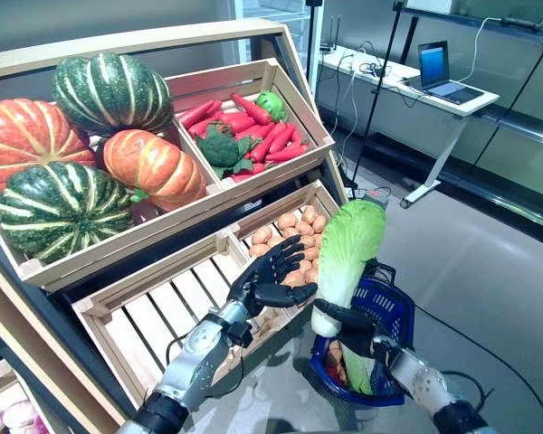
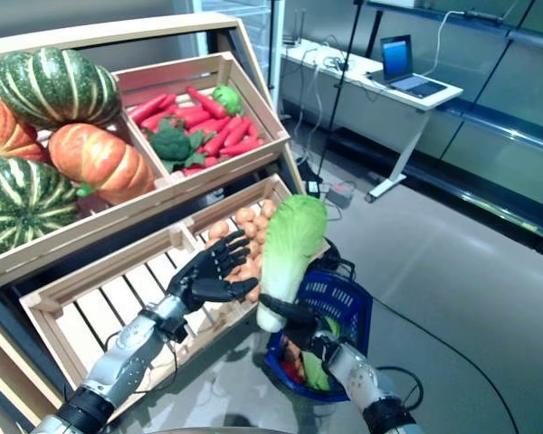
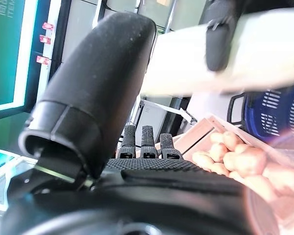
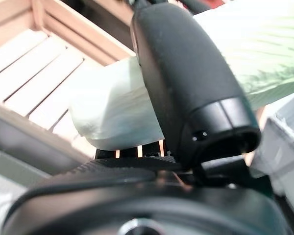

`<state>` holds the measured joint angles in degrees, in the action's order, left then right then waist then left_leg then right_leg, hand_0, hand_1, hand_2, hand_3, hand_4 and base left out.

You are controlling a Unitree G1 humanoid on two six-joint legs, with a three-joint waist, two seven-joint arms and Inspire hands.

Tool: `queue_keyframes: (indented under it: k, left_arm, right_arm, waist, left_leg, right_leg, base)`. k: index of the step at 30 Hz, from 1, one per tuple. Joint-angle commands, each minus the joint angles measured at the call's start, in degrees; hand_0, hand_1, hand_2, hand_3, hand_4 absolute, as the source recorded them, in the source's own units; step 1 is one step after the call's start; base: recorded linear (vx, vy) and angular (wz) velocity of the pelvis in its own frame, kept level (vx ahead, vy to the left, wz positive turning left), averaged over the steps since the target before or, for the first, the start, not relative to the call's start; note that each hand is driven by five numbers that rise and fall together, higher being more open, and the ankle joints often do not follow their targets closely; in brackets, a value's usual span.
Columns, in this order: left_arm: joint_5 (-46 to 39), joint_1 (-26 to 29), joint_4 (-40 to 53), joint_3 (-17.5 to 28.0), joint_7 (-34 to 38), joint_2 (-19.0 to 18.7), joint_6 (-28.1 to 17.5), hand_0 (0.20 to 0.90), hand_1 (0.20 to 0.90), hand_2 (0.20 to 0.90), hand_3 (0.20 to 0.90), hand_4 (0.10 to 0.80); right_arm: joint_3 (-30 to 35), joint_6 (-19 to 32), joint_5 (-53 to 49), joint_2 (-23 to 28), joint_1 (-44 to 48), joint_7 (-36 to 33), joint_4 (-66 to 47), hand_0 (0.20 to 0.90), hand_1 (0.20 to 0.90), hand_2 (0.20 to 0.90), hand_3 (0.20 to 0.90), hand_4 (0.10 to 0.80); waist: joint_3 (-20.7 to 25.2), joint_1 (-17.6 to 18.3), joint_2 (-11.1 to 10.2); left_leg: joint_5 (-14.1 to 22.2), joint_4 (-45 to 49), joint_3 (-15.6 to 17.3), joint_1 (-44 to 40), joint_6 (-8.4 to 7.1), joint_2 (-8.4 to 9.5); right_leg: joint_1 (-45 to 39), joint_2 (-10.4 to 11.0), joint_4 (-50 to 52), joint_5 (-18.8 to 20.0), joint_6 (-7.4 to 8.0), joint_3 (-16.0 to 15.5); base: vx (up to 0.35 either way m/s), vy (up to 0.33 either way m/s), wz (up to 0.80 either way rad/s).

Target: Put vegetables into the basket

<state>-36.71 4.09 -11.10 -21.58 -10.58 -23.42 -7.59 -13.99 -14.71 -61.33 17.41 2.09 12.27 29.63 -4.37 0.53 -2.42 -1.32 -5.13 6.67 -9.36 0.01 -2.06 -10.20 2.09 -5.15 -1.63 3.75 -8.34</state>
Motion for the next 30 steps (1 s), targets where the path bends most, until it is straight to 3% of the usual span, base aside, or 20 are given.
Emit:
queue_keyframes:
  k: [1, 16, 24, 30]
  left_arm:
    - [0.17, 5.74, 1.39, 4.59, -0.52, 1.75, -4.83, 0.900, 0.900, 0.900, 0.900, 0.800]
    - [0.25, 3.77, -2.58, 10.57, 3.16, 2.64, -4.85, 0.900, 0.900, 0.900, 0.900, 0.800]
    - [1.36, -2.10, -6.02, 9.60, 3.97, 2.73, -3.30, 0.900, 0.900, 0.900, 0.900, 0.800]
    - [0.36, -0.94, -9.56, 7.77, 3.86, 2.24, -4.61, 0.900, 0.900, 0.900, 0.900, 0.800]
  right_arm:
    - [5.14, 5.50, -4.89, 0.06, 4.38, 3.23, -1.27, 0.300, 0.300, 0.300, 0.300, 0.400]
    - [12.42, 10.17, -3.42, 1.44, 3.13, 1.79, 4.07, 0.300, 0.300, 0.300, 0.300, 0.400]
    - [16.01, 11.39, -1.92, 1.93, 3.87, -1.55, 9.97, 0.300, 0.300, 0.300, 0.300, 0.400]
    - [16.51, 13.59, -3.60, 3.85, 8.75, -1.97, 16.82, 0.300, 0.300, 0.300, 0.300, 0.400]
  waist:
    - [-0.09, 0.55, 0.73]
    - [-1.70, 0.71, 0.70]
    - [-2.89, -0.71, 0.52]
    - [-5.85, -2.49, 0.88]
  left_leg:
    - [5.94, 0.13, 1.18, -1.20, 1.16, -0.24]
    - [5.79, 0.13, 0.95, -0.78, 0.76, -0.39]
    - [5.51, 0.13, 0.52, -0.10, 0.75, -0.51]
    - [4.30, 0.13, -0.38, 2.48, 0.92, -0.38]
  right_leg:
    - [-0.04, -0.84, 0.15, -0.62, -2.70, -0.10]
    - [0.32, -0.95, 0.15, -0.54, -2.92, -0.05]
    - [0.86, -1.02, 0.15, -0.33, -2.86, -0.90]
    - [3.01, -0.83, 0.15, 0.47, -3.27, -1.81]
  base:
    - [-0.008, -0.020, -0.03]
    - [0.005, -0.021, -0.01]
    - [0.029, -0.026, 0.00]
    - [-0.025, -0.039, 0.04]
